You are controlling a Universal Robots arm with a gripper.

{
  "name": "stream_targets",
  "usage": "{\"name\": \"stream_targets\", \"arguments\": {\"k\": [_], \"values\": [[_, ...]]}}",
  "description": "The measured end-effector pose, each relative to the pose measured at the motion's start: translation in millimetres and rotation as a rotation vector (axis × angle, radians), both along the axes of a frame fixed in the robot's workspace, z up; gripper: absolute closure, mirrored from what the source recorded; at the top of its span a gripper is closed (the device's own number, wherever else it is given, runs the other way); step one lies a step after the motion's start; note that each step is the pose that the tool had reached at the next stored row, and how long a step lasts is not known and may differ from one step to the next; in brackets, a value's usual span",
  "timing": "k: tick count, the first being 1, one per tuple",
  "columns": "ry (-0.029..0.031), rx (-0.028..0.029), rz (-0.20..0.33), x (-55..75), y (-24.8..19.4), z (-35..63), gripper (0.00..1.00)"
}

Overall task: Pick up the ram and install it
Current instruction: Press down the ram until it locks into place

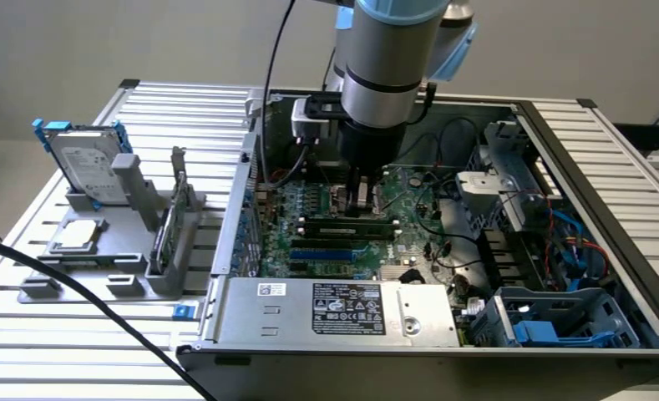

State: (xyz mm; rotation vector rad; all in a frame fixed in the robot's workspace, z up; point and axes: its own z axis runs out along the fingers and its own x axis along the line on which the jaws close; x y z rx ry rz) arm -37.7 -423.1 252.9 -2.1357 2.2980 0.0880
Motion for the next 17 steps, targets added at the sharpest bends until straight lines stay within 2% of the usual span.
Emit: {"name": "stream_targets", "arguments": {"k": [4, 10, 17], "values": [[-0.0008, -0.0003, 0.000, -0.1, 0.2, -0.1, 0.89], [-0.0159, -0.0001, 0.003, 0.0, 0.8, -8.2, 0.89], [-0.0163, 0.0001, 0.010, -0.1, 1.6, -12.0, 0.89]]}}
